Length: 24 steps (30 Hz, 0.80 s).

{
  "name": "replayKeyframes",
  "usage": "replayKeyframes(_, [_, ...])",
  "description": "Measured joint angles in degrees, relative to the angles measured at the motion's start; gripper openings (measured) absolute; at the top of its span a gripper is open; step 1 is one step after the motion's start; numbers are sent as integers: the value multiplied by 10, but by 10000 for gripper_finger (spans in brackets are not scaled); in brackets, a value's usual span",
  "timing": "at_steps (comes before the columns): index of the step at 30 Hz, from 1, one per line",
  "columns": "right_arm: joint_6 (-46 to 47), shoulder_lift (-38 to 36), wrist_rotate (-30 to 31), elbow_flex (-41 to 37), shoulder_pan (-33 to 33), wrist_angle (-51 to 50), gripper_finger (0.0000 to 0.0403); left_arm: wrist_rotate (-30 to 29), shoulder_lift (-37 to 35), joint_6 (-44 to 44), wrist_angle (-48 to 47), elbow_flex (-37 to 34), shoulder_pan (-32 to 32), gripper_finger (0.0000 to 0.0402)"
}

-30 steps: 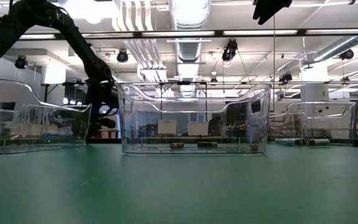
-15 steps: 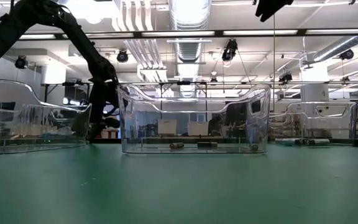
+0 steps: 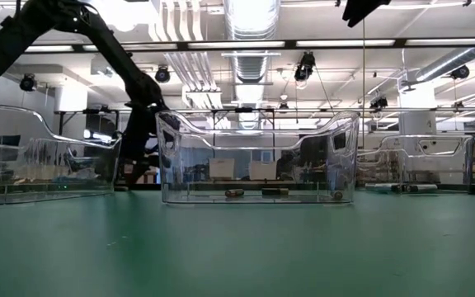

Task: Sort batteries
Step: Put the bottom black battery into the bottom right transparent bin

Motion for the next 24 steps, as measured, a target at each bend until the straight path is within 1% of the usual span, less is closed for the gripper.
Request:
replayKeyframes(9, [0, -9, 0, -1, 0, -10, 246, 45, -11, -58, -4, -1, -5, 153])
replayKeyframes(18, [14, -25, 0, -14, 0, -14, 249, 45, -17, -77, 18, -22, -11, 150])
replayKeyframes(21, [15, -31, 0, -18, 0, -14, 242, 44, -19, -76, 34, -34, -13, 123])
replayKeyframes(24, [15, -35, 0, -22, 0, -13, 237, 39, -21, -76, 50, -41, -16, 79])
